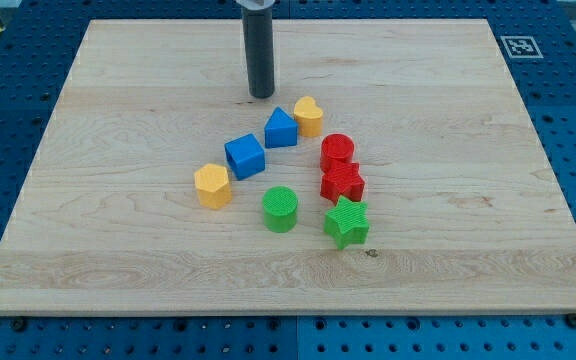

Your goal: Push the yellow heart to the bottom right

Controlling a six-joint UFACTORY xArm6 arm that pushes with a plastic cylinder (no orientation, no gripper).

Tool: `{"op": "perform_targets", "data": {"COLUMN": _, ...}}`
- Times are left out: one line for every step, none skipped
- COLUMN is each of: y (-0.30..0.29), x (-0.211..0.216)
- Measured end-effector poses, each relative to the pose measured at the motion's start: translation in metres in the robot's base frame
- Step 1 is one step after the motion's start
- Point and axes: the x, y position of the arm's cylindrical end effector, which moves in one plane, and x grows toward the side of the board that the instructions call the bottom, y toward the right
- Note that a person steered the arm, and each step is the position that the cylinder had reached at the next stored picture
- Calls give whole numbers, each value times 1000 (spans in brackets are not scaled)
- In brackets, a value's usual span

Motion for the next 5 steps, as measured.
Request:
{"op": "perform_targets", "data": {"y": 16, "x": 22}}
{"op": "perform_targets", "data": {"y": 57, "x": 22}}
{"op": "perform_targets", "data": {"y": 83, "x": 29}}
{"op": "perform_targets", "data": {"y": 83, "x": 35}}
{"op": "perform_targets", "data": {"y": 79, "x": 35}}
